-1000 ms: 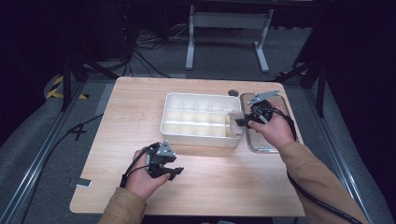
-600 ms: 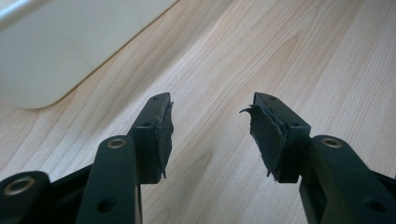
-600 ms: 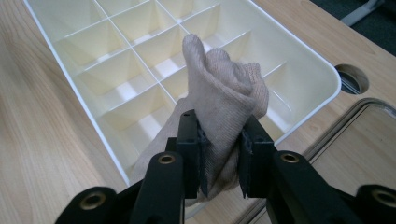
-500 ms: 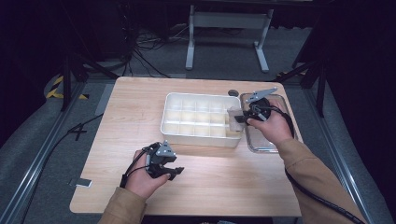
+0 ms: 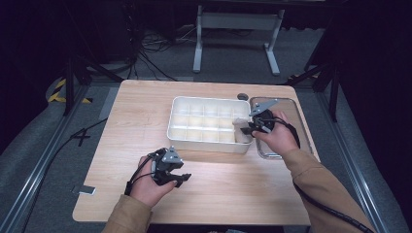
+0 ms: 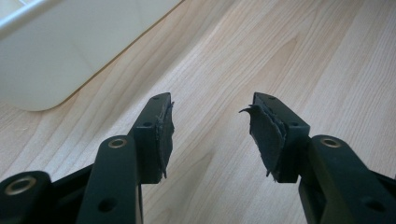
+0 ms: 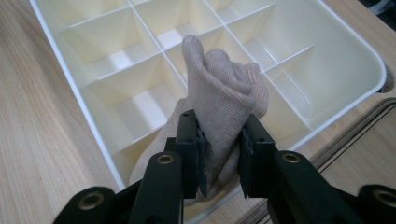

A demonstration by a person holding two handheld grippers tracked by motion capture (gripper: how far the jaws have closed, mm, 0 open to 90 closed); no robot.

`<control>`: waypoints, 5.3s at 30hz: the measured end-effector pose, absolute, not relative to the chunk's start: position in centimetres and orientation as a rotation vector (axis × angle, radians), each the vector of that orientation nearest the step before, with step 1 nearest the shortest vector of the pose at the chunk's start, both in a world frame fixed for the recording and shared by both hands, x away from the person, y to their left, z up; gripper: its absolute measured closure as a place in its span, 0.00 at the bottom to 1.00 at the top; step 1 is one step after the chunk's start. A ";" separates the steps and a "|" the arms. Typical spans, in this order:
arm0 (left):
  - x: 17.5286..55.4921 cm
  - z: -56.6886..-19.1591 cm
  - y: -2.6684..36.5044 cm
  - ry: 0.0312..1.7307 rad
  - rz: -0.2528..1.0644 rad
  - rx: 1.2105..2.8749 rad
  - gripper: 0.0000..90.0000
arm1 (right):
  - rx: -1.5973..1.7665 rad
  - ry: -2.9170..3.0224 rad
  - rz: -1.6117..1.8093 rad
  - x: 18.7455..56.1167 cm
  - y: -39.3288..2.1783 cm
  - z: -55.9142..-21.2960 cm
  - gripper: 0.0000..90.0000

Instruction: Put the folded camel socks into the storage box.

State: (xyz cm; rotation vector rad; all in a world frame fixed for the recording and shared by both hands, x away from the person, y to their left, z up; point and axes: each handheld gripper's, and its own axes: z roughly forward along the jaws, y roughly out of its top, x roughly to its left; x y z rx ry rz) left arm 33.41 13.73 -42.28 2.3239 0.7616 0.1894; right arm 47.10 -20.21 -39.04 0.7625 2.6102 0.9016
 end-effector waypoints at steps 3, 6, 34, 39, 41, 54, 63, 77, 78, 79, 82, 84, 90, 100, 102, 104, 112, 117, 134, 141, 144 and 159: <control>33.4 -42.3 13.7 0.758 0.188 2.321 0.55 | 0.758 2.614 0.890 47.1 -20.2 -39.2 0.80; 33.4 -42.3 13.7 0.756 0.189 2.320 0.55 | 0.760 2.626 0.863 47.1 -20.1 -39.5 0.80; 33.4 -42.5 13.7 0.767 0.168 2.332 0.55 | 0.735 2.703 0.670 46.8 -18.6 -40.8 0.79; 33.5 -42.5 13.6 0.766 0.165 2.337 0.54 | 0.743 2.711 0.659 46.8 -18.5 -40.8 0.79; 33.4 -42.5 13.6 0.767 0.164 2.335 0.55 | 0.746 2.714 0.645 46.8 -18.3 -40.9 0.79; 33.4 -42.4 13.7 0.758 0.177 2.338 0.55 | 0.779 2.753 0.565 47.1 -17.7 -40.9 0.77; 33.4 -42.5 13.6 0.765 0.164 2.334 0.54 | 0.874 2.693 0.736 47.0 -18.3 -39.4 0.55; 33.4 -42.6 13.7 0.764 0.172 2.338 0.54 | 0.952 2.716 0.810 48.8 -18.2 -40.1 0.54; 33.4 -42.6 13.7 0.764 0.173 2.338 0.54 | 0.942 2.722 0.808 48.8 -18.2 -39.9 0.61; 33.4 -42.6 13.7 0.768 0.168 2.332 0.54 | 0.942 2.729 0.810 48.7 -18.2 -39.7 0.67; 33.4 -42.6 13.7 0.765 0.172 2.337 0.54 | 0.913 2.740 0.786 48.5 -18.3 -39.2 0.79; 33.4 -42.6 13.7 0.764 0.171 2.337 0.54 | 0.907 2.752 0.776 48.3 -18.3 -39.0 0.81; 33.4 -42.6 13.5 0.761 0.168 2.347 0.54 | 0.886 2.794 0.678 47.7 -18.1 -38.7 0.85; 33.4 -42.7 13.5 0.762 0.165 2.347 0.54 | 0.931 2.849 0.587 47.8 -17.7 -40.8 0.87; 33.4 -42.7 13.5 0.764 0.163 2.346 0.54 | 0.928 2.850 0.567 47.9 -17.4 -41.0 0.87; 33.4 -42.7 13.5 0.760 0.164 2.347 0.54 | 0.937 2.856 0.563 48.0 -17.3 -41.0 0.87; 33.4 -42.7 13.4 0.759 0.163 2.348 0.54 | 0.967 2.843 0.580 48.1 -17.4 -41.4 0.86; 33.5 -42.7 13.5 0.758 0.167 2.342 0.54 | 1.008 2.825 0.662 48.1 -18.1 -41.0 0.76; 33.6 -42.5 13.4 0.758 0.170 2.337 0.54 | 1.025 2.700 0.958 46.2 -19.6 -37.9 0.60; 33.6 -42.3 14.0 0.780 0.186 2.315 0.54 | 0.981 2.593 1.080 44.4 -20.7 -36.4 0.60; 33.6 -42.2 14.2 0.787 0.191 2.308 0.54 | 0.978 2.552 1.112 43.7 -21.4 -36.0 0.59; 34.1 -41.1 16.3 0.863 0.186 2.250 0.54 | 0.898 2.478 1.149 40.2 -25.2 -35.7 0.50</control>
